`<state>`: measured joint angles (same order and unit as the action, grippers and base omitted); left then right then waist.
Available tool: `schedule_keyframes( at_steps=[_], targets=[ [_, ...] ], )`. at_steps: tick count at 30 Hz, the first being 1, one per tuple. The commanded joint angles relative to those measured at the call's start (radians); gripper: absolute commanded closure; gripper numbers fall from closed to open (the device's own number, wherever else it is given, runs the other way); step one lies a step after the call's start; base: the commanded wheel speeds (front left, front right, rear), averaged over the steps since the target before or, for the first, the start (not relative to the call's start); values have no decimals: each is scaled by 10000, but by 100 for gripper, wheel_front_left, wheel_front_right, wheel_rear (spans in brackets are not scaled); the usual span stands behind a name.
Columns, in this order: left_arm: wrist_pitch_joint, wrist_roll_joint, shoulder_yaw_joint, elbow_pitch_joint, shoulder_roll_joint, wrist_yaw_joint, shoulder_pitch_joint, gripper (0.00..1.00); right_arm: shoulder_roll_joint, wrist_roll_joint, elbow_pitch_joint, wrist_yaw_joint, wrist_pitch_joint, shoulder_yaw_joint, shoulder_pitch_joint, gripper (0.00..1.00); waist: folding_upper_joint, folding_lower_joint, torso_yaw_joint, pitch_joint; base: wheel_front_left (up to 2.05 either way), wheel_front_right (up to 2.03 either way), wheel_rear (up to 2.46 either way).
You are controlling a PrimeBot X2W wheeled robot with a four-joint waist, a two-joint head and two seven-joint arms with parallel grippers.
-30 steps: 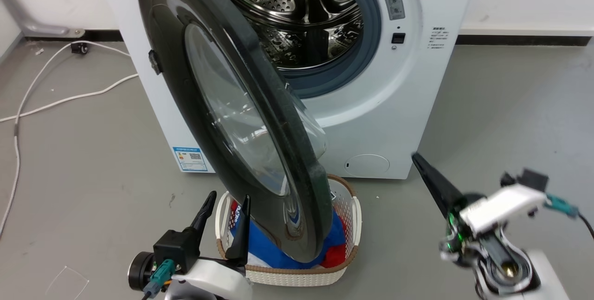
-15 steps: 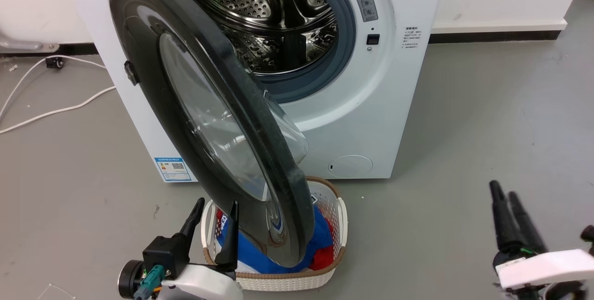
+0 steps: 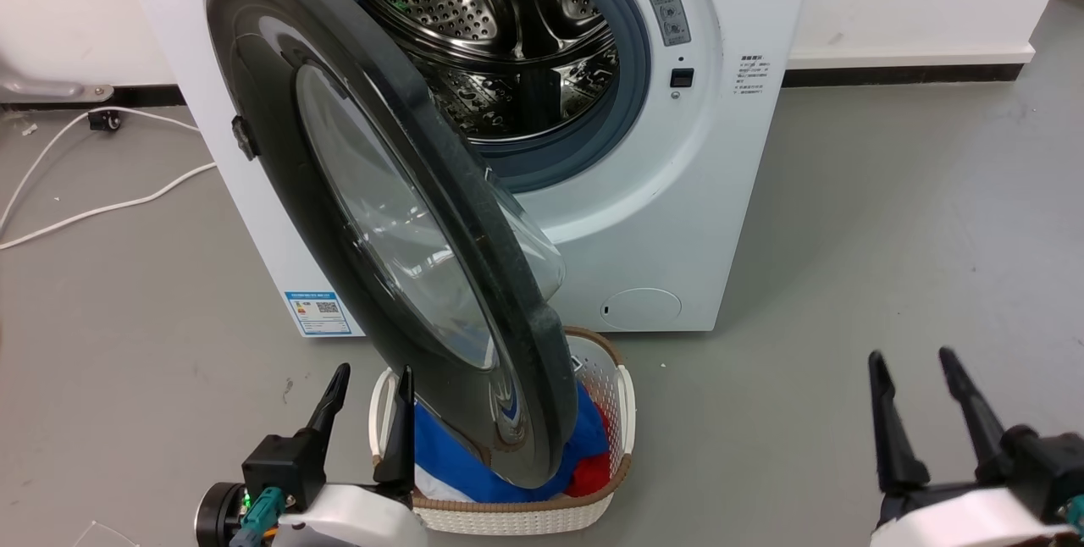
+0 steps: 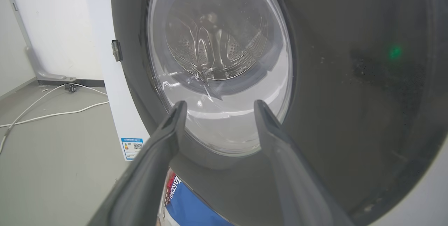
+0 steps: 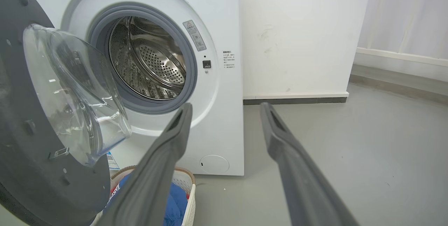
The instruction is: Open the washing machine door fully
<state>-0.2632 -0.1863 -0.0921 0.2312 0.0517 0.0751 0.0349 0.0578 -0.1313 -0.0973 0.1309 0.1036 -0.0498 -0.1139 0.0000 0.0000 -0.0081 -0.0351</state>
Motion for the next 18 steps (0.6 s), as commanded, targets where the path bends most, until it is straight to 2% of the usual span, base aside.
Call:
schedule_keyframes(
  at_steps=[1, 18],
  targets=[
    [-24, 57, 13, -23, -5, 1, -117, 0, -49, 20, -33, -3, 21, 33, -126, 0, 0, 0, -13, 7, 0, 0, 0],
    [-24, 124, 127, 215, -7, 121, -84, 0, -91, -461, 330, -3, 74, 208, -122, 0, 0, 0, -114, 31, 0, 0, 0]
  ],
)
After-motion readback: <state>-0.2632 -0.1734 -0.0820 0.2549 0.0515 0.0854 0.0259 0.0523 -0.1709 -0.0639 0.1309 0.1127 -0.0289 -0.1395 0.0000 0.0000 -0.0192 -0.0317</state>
